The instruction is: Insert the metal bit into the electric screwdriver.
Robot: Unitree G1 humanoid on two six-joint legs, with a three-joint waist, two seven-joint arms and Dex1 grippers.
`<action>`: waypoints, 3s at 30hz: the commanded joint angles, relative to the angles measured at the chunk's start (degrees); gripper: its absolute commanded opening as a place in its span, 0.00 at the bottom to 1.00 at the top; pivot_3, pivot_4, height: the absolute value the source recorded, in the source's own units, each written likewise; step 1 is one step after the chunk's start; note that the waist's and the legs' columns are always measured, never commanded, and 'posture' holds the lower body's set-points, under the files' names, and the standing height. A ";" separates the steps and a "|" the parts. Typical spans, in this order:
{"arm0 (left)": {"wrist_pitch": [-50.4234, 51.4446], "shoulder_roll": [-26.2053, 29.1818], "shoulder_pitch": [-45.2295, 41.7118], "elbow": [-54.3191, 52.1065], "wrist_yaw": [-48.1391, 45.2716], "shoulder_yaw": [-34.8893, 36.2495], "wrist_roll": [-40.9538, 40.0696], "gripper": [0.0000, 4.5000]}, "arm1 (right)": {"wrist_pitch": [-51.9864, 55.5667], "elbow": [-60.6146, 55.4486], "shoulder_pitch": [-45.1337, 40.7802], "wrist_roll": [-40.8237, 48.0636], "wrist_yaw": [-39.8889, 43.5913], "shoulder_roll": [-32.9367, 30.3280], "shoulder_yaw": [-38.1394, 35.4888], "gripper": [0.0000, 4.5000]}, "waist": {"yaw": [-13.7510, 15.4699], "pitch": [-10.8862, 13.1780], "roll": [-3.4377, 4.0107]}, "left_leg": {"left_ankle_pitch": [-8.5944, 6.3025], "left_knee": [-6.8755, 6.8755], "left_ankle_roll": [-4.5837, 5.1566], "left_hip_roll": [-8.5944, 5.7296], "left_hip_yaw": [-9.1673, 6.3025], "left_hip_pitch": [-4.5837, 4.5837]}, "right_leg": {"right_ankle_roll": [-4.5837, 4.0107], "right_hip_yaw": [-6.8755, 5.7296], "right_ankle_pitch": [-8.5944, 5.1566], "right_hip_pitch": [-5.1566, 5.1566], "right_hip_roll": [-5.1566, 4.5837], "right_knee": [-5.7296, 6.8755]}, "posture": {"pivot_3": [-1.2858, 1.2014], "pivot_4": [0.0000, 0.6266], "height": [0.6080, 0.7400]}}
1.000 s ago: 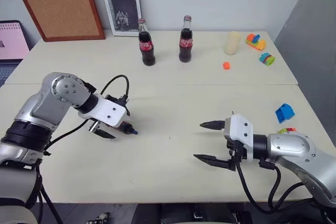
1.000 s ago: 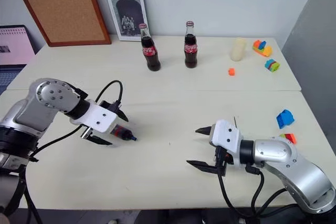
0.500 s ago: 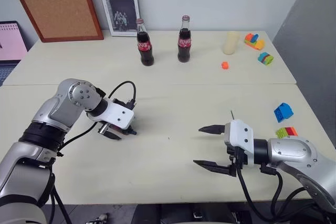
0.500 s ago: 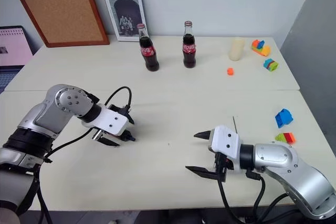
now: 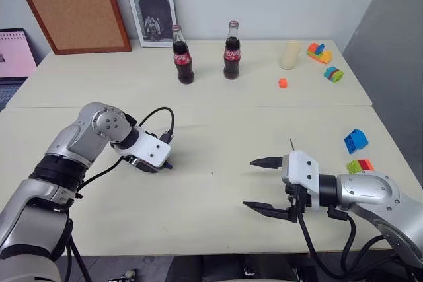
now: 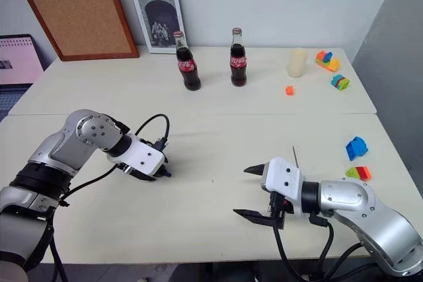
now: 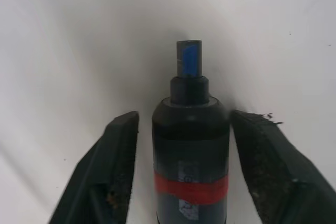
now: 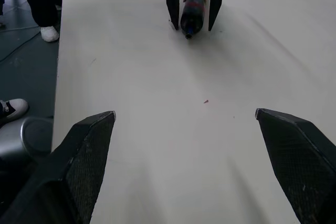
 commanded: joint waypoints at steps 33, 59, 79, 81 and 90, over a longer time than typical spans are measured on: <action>35.30 -41.03 9.60 -26.13 46.03 20.73 -28.42 0.36 | 5.91 2.27 -10.16 19.17 -6.60 -2.46 -20.45 1.00 | 0.04 0.06 -0.10 | 0.00 -0.06 -0.01 -0.04 -0.01 0.36 | 0.13 0.15 -0.06 0.40 -0.38 -0.14 | 0.52 0.24 1.00; 35.39 -37.42 21.06 -30.61 55.67 22.46 -28.39 0.36 | 7.25 3.90 -15.06 22.69 -6.27 -3.50 -17.91 1.00 | -0.18 0.06 -0.11 | 0.00 -0.13 -0.01 -0.08 0.04 0.54 | 0.18 0.16 -0.05 0.59 -0.55 -0.18 | 0.52 0.24 1.00; 32.61 -39.82 25.39 -36.51 59.36 15.90 -27.31 0.36 | 22.64 15.02 -12.95 8.04 -17.64 -9.71 -11.79 1.00 | -0.03 0.06 -0.10 | 0.00 -0.19 -0.02 -0.03 0.14 0.54 | 0.17 0.20 -0.05 0.59 -0.52 -0.26 | 0.52 0.24 1.00; 32.14 -40.51 25.70 -36.62 59.84 15.02 -26.61 0.36 | 26.61 15.81 -13.11 8.30 -18.95 -8.66 -11.44 1.00 | -0.01 0.06 -0.10 | 0.00 -0.20 -0.02 -0.02 0.14 0.52 | 0.17 0.22 -0.05 0.59 -0.55 -0.30 | 0.52 0.24 1.00; 28.50 -42.57 26.37 -34.74 60.26 13.11 -24.50 0.36 | 41.05 24.17 -17.05 3.37 -26.61 0.09 -7.43 1.00 | 0.12 0.06 -0.10 | -0.01 -0.19 -0.02 -0.10 0.14 0.43 | 0.21 0.23 -0.06 0.58 -0.74 -0.43 | 0.52 0.24 1.00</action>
